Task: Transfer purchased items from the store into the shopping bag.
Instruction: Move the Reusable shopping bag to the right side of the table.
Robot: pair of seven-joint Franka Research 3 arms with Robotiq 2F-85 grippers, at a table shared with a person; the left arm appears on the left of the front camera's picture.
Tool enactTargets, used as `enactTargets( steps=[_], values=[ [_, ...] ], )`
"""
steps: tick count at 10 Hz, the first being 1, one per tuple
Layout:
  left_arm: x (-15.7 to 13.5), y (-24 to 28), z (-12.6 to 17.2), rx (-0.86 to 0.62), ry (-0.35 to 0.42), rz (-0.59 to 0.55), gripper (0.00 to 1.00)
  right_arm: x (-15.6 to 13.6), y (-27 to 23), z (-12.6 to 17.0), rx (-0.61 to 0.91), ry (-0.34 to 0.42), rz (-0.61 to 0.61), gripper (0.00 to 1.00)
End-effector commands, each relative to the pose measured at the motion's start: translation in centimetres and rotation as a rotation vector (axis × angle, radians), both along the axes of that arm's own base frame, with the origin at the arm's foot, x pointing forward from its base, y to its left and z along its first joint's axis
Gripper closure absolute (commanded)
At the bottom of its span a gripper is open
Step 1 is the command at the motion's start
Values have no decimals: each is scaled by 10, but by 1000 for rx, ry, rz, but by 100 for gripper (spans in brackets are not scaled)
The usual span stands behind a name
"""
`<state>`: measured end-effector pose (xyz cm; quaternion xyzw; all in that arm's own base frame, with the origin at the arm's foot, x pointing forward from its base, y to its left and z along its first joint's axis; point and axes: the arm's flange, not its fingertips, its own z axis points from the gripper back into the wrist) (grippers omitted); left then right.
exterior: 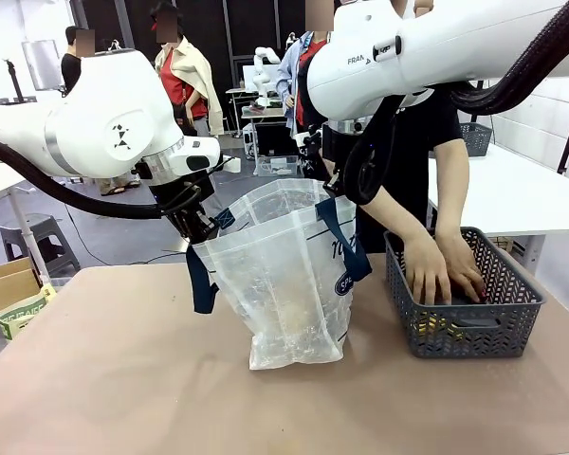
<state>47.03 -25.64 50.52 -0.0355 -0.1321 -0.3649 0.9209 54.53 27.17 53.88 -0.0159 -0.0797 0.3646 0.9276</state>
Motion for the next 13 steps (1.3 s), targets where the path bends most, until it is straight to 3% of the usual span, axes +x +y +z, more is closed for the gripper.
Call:
enactTargets(
  steps=[1, 13],
  values=[
    [1, 2, 2, 1, -5, 3, 100, 0, -1, 2, 2, -6, -1, 100],
    [1, 2, 2, 1, -5, 3, 100, 0, -1, 2, 2, -6, -1, 100]
  ],
)
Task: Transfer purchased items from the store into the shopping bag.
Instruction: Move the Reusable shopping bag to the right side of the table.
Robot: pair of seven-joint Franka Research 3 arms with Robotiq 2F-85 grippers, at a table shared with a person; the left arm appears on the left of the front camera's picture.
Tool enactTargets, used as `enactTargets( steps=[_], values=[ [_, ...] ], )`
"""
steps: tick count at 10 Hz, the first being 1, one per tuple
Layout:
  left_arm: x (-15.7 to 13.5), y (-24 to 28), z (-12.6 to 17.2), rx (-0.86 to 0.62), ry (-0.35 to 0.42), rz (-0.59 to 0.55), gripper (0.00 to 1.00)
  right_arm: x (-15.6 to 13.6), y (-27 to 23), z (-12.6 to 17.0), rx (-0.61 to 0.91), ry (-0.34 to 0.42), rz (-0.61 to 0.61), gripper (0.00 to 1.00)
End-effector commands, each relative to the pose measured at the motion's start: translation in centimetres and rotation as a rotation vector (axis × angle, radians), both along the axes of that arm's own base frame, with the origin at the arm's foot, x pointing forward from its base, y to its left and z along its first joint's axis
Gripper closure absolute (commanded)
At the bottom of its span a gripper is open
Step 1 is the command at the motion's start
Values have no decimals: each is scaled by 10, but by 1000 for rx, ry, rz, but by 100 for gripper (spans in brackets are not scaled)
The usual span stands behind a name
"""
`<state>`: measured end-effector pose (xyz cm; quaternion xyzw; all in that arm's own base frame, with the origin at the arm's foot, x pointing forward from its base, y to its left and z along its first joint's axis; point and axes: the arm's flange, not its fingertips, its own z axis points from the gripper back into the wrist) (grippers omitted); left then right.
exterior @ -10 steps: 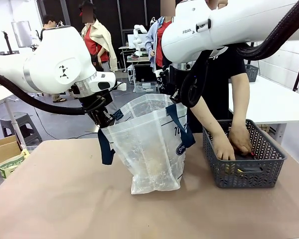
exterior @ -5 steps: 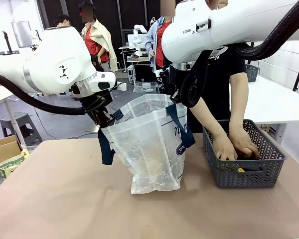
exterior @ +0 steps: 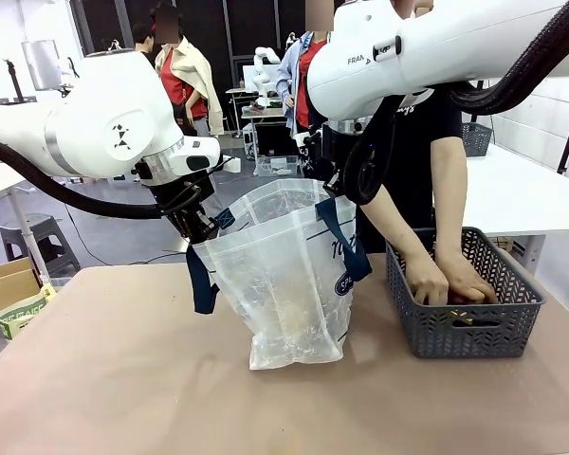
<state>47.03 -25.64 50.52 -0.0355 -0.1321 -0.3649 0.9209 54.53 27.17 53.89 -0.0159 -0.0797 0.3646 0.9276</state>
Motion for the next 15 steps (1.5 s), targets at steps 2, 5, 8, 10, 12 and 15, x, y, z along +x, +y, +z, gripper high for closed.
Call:
enactTargets(
  steps=[2, 5, 8, 10, 12, 15],
  values=[
    [1, 2, 2, 1, -5, 3, 100, 0, -1, 2, 2, -6, -1, 100],
    [1, 2, 2, 1, -5, 3, 100, 0, -1, 2, 2, -6, -1, 100],
    [1, 2, 2, 1, -5, 3, 100, 0, -1, 2, 2, -6, -1, 100],
    [1, 2, 2, 1, -5, 3, 100, 0, -1, 2, 2, -6, -1, 100],
    [1, 2, 2, 1, -5, 3, 100, 0, -1, 2, 2, -6, -1, 100],
    [1, 2, 2, 1, -5, 3, 100, 0, -1, 2, 2, -6, -1, 100]
  ],
)
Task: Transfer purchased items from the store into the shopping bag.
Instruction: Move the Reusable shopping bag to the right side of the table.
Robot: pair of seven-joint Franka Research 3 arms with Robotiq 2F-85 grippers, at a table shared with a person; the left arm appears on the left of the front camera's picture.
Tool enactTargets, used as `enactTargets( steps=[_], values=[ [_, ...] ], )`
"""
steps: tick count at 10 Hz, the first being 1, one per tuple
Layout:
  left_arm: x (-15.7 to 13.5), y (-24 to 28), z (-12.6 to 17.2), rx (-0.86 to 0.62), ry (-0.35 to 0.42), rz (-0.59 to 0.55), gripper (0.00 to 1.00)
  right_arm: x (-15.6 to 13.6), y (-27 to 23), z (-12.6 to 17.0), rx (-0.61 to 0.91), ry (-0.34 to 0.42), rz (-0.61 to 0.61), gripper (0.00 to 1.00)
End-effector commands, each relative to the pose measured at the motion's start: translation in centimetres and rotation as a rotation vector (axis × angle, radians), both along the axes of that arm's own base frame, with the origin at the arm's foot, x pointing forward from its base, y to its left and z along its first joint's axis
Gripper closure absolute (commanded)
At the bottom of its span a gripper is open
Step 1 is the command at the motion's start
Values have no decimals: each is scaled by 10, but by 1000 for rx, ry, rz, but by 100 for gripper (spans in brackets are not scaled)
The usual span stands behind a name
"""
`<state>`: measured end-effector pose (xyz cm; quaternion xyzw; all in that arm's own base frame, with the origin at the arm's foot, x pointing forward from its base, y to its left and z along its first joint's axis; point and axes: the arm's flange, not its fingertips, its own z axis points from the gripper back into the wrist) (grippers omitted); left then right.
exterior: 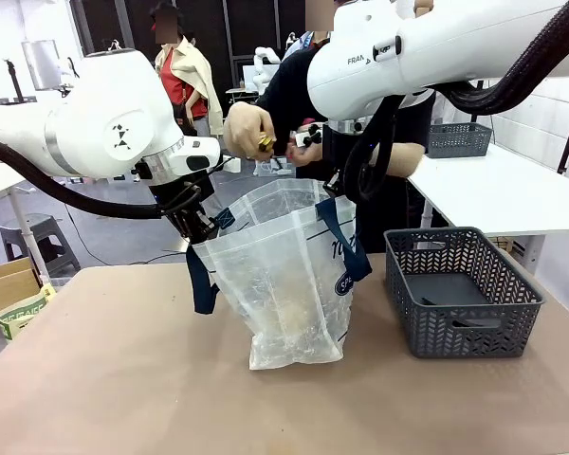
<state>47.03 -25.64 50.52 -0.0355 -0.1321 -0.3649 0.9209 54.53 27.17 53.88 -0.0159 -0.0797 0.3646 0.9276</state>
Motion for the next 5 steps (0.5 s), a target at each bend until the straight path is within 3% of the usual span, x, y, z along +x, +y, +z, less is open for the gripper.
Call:
enactTargets(
  steps=[1, 5],
  values=[
    [1, 2, 2, 1, -5, 3, 100, 0, -1, 2, 2, -6, -1, 100],
    [1, 2, 2, 1, -5, 3, 100, 0, -1, 2, 2, -6, -1, 100]
  ],
)
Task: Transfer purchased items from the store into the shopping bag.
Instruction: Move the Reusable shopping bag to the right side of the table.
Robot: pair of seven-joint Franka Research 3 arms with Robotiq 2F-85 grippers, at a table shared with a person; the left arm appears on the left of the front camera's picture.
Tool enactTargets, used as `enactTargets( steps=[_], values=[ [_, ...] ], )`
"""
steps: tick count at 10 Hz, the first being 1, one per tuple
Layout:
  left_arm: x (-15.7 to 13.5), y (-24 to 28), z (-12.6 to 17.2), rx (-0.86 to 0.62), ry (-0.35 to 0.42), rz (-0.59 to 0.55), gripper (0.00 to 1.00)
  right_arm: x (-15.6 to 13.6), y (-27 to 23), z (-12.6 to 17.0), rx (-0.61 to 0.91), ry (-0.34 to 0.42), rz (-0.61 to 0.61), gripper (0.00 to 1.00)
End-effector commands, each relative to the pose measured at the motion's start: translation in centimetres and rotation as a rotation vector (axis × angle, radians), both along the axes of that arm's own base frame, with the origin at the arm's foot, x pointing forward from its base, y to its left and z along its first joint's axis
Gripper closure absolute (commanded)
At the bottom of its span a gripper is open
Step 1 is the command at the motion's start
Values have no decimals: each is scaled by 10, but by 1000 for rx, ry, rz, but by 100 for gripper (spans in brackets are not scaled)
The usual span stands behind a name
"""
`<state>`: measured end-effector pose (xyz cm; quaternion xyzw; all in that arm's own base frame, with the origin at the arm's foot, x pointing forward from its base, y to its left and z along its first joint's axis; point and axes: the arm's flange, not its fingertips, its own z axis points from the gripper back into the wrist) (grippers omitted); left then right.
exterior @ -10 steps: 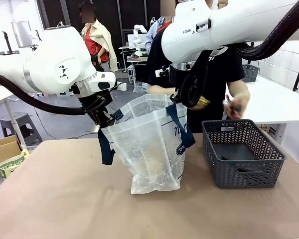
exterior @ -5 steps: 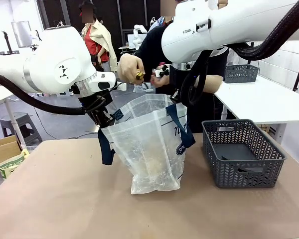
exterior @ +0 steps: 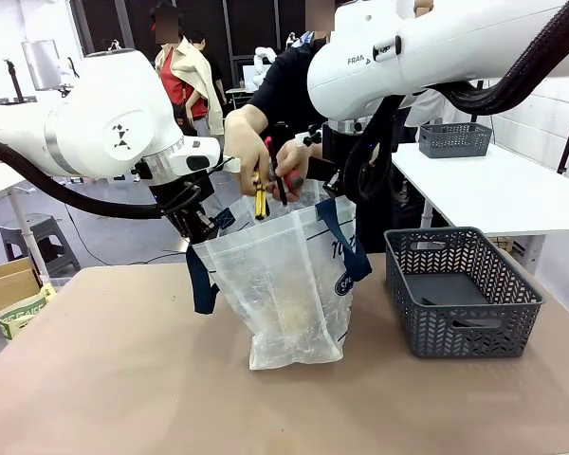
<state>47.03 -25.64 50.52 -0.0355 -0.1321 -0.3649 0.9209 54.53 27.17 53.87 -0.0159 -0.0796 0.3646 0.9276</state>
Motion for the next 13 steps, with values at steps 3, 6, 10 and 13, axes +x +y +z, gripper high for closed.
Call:
enactTargets(
  steps=[3, 6, 10, 13],
  values=[
    [1, 2, 2, 1, -5, 3, 100, 0, -1, 2, 2, -6, -1, 100],
    [1, 2, 2, 1, -5, 3, 100, 0, -1, 2, 2, -6, -1, 100],
    [1, 2, 2, 1, -5, 3, 100, 0, -1, 2, 2, -6, -1, 100],
    [1, 2, 2, 1, -5, 3, 100, 0, -1, 2, 2, -6, -1, 100]
  ],
)
